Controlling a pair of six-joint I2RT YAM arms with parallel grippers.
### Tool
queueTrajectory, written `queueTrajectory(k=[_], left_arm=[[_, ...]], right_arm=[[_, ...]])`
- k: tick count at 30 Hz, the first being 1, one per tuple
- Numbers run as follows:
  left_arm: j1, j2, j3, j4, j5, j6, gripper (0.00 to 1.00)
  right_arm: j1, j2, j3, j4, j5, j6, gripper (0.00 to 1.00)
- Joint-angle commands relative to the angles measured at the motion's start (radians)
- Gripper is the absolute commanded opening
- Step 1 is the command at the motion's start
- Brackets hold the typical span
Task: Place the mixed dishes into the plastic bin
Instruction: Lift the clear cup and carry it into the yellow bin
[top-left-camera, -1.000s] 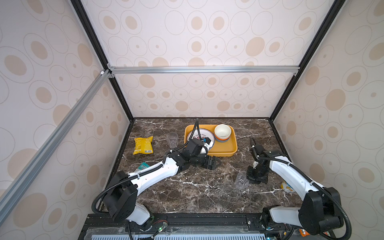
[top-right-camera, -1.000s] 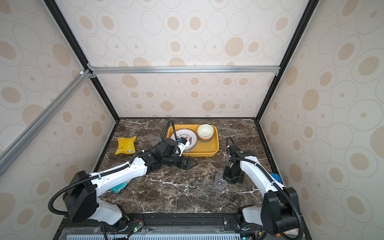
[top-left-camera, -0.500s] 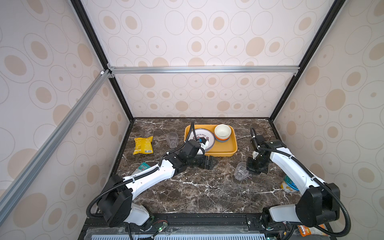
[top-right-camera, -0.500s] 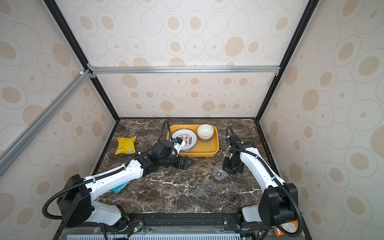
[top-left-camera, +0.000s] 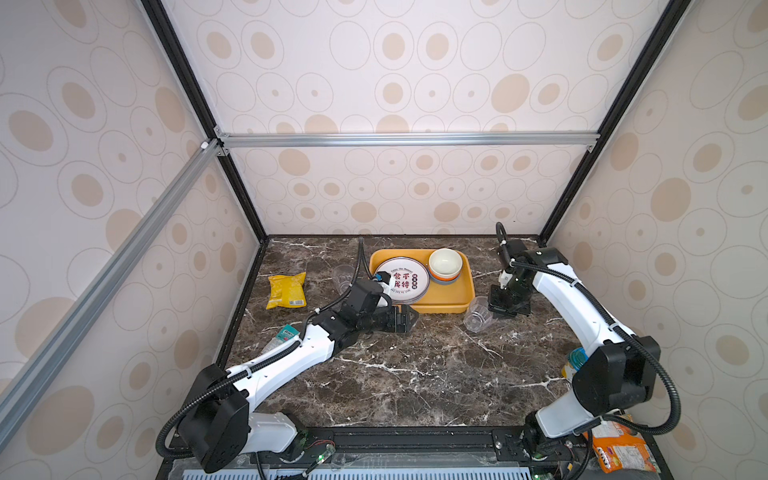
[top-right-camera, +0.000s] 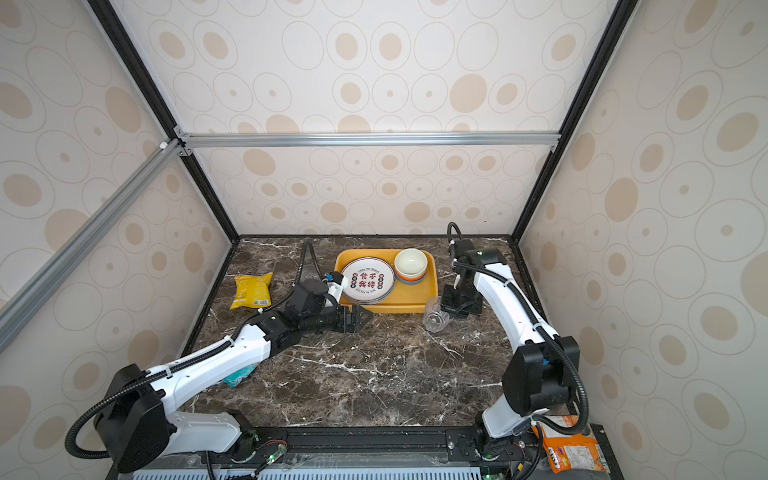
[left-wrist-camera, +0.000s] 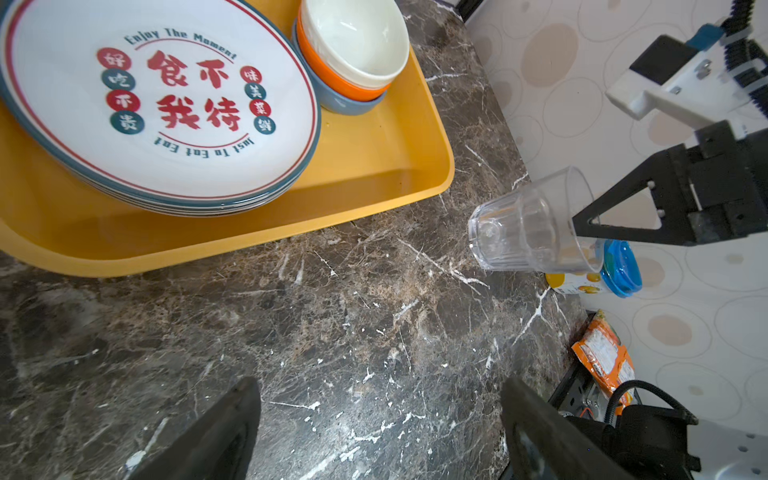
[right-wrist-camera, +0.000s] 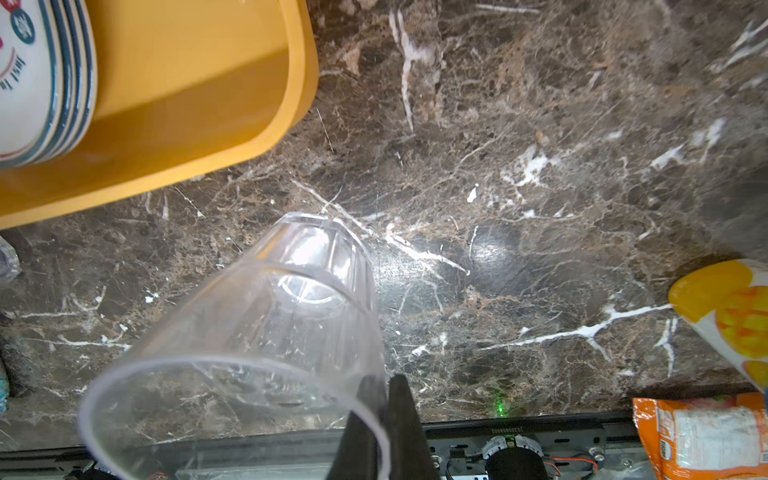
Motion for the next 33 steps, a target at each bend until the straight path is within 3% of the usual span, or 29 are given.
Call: queueTrajectory(k=[1, 33], left_arm=[[0.018, -0.032, -0.006, 0.01, -0.022, -0.021, 0.9], [0.106, -0.129, -0.094, -0.003, -0.049, -0.069, 0.9]], right_arm=[[0.008, 0.043, 0.082, -0.059, 0.011, -0.027, 0.01], [0.062, 0.565, 0.704, -0.156, 0.0, -0.045, 0.01]])
